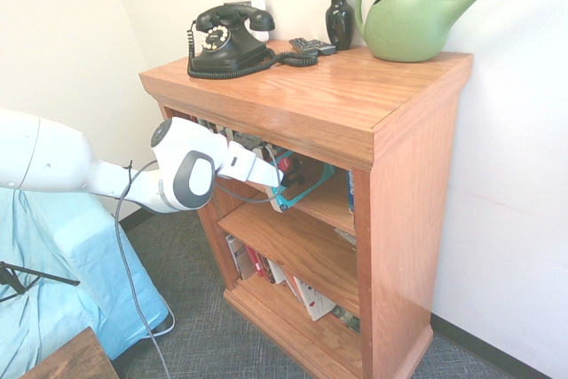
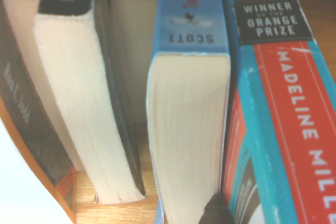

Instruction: Organize the shelf

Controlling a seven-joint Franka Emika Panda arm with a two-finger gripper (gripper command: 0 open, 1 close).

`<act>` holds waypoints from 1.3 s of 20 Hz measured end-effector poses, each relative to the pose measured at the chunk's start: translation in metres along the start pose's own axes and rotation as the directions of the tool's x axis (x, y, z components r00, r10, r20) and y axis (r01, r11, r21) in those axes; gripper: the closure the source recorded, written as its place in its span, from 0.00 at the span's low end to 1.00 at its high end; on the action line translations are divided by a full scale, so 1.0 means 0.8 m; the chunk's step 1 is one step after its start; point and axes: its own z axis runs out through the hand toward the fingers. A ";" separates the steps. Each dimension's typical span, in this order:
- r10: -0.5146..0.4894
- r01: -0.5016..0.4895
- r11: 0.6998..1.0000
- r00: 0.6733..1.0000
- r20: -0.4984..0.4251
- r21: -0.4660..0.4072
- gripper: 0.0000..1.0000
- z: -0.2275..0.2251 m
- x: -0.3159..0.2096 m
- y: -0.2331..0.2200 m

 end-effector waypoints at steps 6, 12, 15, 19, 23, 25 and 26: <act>-0.010 0.010 1.000 1.000 0.001 -0.006 0.00 0.001 -0.001 0.000; -0.025 0.025 1.000 1.000 0.004 -0.006 0.00 0.001 -0.006 -0.002; -0.052 0.052 0.999 0.999 0.008 0.016 0.00 -0.006 -0.018 -0.005; -0.061 0.060 0.998 0.998 0.017 0.036 0.00 -0.029 -0.036 0.012; -0.060 0.059 0.998 0.998 0.031 0.037 0.00 -0.059 -0.055 0.035; -0.063 0.062 0.997 0.997 0.035 0.037 0.00 -0.074 -0.065 0.049; -0.063 0.061 0.997 0.997 0.038 0.038 0.00 -0.082 -0.072 0.056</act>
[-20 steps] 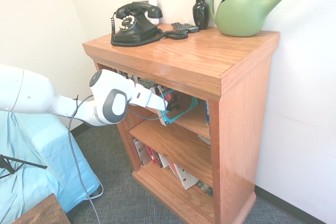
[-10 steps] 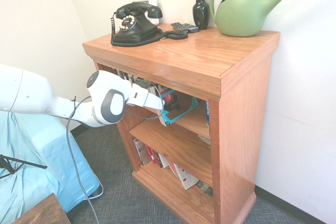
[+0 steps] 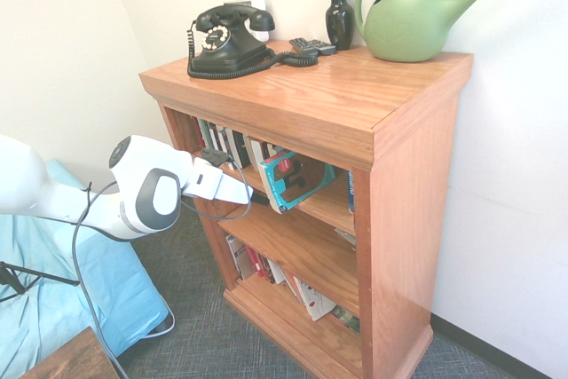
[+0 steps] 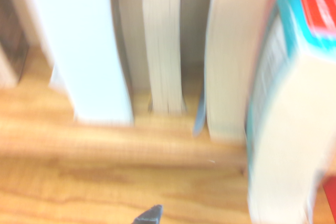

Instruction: Organize the shelf

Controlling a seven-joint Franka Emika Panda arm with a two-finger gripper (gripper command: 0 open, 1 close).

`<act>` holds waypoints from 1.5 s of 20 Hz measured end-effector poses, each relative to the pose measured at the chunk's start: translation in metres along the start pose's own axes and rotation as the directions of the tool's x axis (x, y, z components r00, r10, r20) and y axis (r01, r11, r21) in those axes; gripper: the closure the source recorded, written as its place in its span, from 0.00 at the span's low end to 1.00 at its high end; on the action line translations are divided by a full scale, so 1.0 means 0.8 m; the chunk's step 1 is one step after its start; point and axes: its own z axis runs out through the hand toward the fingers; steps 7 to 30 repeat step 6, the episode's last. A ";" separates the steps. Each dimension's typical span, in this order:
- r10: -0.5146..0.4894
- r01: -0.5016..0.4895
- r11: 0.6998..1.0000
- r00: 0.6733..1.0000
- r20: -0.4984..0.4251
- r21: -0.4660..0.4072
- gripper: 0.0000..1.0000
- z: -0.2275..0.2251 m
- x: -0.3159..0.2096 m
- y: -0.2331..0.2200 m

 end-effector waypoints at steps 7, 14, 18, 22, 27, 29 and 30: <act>-0.002 0.002 1.000 1.000 0.007 0.008 0.00 -0.036 -0.038 0.027; -0.002 0.002 1.000 1.000 0.007 0.008 0.00 -0.036 -0.038 0.027; -0.002 0.002 1.000 1.000 0.007 0.008 0.00 -0.036 -0.038 0.027; -0.002 0.002 1.000 1.000 0.007 0.008 0.00 -0.036 -0.038 0.027; -0.002 0.002 1.000 1.000 0.007 0.008 0.00 -0.036 -0.038 0.027; -0.002 0.002 1.000 1.000 0.007 0.008 0.00 -0.036 -0.038 0.027; -0.002 0.002 1.000 1.000 0.007 0.008 0.00 -0.036 -0.038 0.027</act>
